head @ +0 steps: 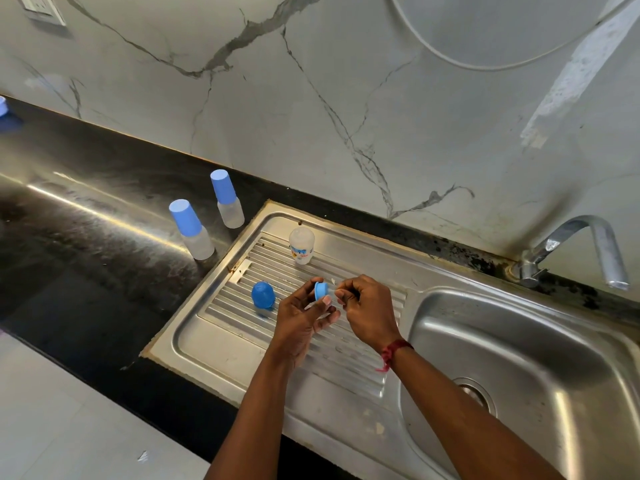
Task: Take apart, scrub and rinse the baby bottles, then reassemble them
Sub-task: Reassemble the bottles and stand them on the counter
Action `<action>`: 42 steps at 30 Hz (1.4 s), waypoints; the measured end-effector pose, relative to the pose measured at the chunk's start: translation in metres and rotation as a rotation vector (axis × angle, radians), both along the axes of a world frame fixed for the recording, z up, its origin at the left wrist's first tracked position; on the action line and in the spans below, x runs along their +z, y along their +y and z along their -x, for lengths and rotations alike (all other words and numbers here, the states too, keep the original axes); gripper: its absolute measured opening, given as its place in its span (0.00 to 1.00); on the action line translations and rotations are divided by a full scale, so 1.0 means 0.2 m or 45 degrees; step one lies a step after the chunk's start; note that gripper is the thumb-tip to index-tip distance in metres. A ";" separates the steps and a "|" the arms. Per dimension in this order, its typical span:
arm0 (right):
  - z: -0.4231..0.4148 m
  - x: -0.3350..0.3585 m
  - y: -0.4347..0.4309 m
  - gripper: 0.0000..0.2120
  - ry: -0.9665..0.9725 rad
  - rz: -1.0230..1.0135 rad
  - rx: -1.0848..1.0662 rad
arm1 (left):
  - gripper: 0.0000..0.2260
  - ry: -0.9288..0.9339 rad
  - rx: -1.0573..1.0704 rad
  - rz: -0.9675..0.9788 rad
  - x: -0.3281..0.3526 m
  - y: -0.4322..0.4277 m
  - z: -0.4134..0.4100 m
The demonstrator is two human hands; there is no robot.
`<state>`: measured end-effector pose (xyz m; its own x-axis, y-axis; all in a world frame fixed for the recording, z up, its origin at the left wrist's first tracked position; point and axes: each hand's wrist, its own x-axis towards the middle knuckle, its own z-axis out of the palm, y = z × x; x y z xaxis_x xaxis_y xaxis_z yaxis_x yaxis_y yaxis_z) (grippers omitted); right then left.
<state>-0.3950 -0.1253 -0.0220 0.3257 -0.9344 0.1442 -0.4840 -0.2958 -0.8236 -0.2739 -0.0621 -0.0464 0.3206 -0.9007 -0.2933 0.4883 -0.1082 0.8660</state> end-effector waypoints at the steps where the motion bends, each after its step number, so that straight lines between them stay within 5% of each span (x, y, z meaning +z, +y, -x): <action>1: 0.01 -0.01 -0.01 0.03 -0.014 -0.024 0.000 | 0.14 0.017 0.036 -0.006 0.00 0.00 0.01; 4: 0.03 -0.02 -0.02 0.04 -0.130 -0.251 0.021 | 0.18 -0.102 0.189 -0.024 0.00 -0.01 0.04; 10: 0.04 0.03 0.01 0.09 -0.683 -0.931 0.008 | 0.20 -0.774 0.244 0.067 -0.02 -0.05 0.07; 14: 0.06 0.02 0.01 0.09 -0.938 -1.165 0.050 | 0.22 -0.892 0.209 0.110 0.00 -0.06 0.06; 22: 0.09 -0.01 0.00 0.07 -1.090 -1.147 0.006 | 0.24 -0.926 0.137 0.141 0.05 -0.07 0.08; 29: 0.01 -0.01 0.00 0.08 -0.698 -0.786 -0.035 | 0.29 -0.983 0.149 0.065 0.06 -0.09 0.10; 36: -0.04 0.01 0.00 0.11 -0.656 -0.741 -0.107 | 0.25 -1.030 0.198 0.100 0.07 -0.08 0.13; 42: 0.21 -0.09 -0.07 0.06 -0.979 -0.955 -0.434 | 0.21 -0.871 0.562 0.209 0.32 -0.09 -0.20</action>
